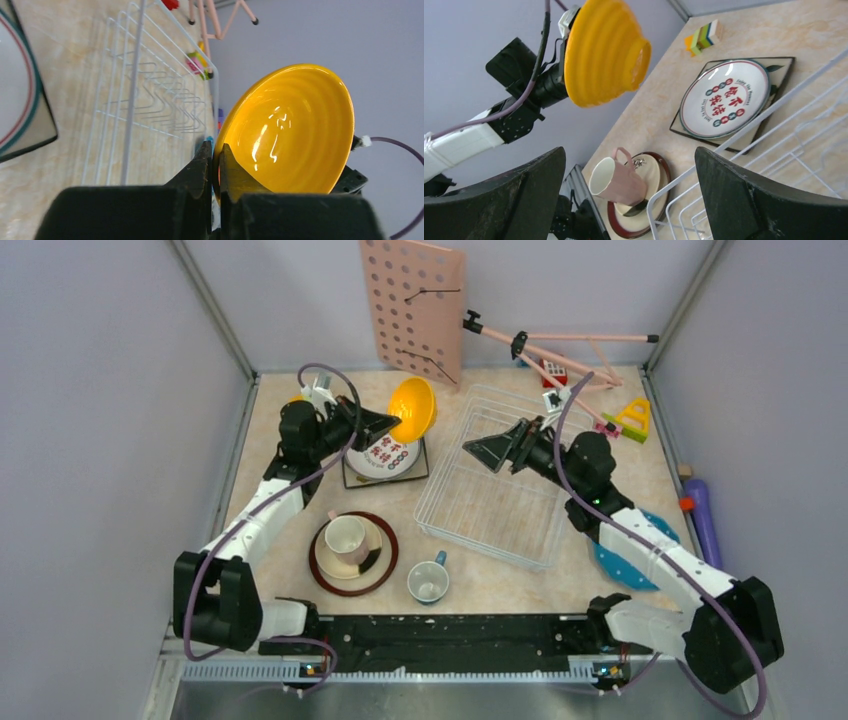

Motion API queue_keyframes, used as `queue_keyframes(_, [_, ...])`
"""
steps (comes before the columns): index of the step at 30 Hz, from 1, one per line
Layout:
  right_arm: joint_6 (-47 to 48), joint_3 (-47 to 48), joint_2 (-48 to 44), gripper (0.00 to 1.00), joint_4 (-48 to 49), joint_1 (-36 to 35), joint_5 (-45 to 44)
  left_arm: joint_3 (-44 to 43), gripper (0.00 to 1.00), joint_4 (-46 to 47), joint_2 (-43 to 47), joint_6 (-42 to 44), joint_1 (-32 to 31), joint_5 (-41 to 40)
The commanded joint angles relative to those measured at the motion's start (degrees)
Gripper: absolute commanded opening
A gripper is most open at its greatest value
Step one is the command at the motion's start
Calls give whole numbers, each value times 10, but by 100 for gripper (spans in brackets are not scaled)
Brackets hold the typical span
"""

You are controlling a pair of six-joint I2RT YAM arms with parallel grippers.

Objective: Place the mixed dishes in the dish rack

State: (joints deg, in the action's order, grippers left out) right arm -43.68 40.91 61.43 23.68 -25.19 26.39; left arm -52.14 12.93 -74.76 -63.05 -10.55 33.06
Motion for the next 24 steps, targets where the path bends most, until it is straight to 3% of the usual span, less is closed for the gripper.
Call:
queue_keyframes(1, [5,19,25,99,127,-63,-50,16,0,121,17,-87,-15,58])
queue_keyframes(4, [41,34,36,99,112,-100,-116,13,0,121,12,-93,-23,67])
queue_keyframes(13, [33,71,103,99,157,-130,-118,20,0,121,14,-99,-37,72])
queue_keyframes(24, [42,63,87,99,178,-143,-143,30,0,146,3,-115,-53,74])
